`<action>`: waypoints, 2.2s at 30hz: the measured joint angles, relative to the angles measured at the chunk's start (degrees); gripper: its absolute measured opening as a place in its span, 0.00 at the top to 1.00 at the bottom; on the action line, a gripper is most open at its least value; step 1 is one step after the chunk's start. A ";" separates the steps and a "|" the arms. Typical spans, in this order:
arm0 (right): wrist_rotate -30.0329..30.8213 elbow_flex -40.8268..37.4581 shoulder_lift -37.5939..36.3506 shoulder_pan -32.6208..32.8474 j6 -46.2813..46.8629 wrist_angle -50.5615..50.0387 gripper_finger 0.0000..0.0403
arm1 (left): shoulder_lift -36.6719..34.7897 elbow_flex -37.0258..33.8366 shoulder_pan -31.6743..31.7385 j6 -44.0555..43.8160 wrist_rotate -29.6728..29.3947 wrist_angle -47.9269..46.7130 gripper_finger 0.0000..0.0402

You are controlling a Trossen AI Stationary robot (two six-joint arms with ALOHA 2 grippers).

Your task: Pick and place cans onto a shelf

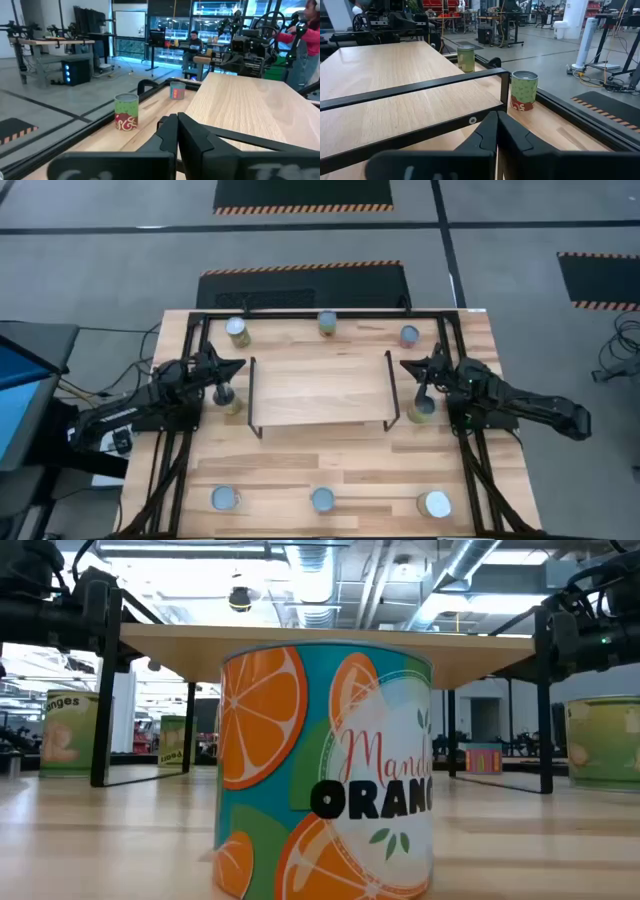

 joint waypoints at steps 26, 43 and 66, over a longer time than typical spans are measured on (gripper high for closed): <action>0.00 -0.01 -0.01 0.00 -0.01 0.00 0.92 | 0.02 0.00 -0.02 0.00 -0.02 0.01 1.00; 0.00 -0.02 -0.01 0.01 0.00 0.00 0.92 | 0.01 0.01 0.00 1.08 -0.12 3.74 1.00; 0.00 -0.01 0.00 0.02 0.00 0.00 0.92 | 0.21 7.70 -0.02 0.68 6.58 9.76 1.00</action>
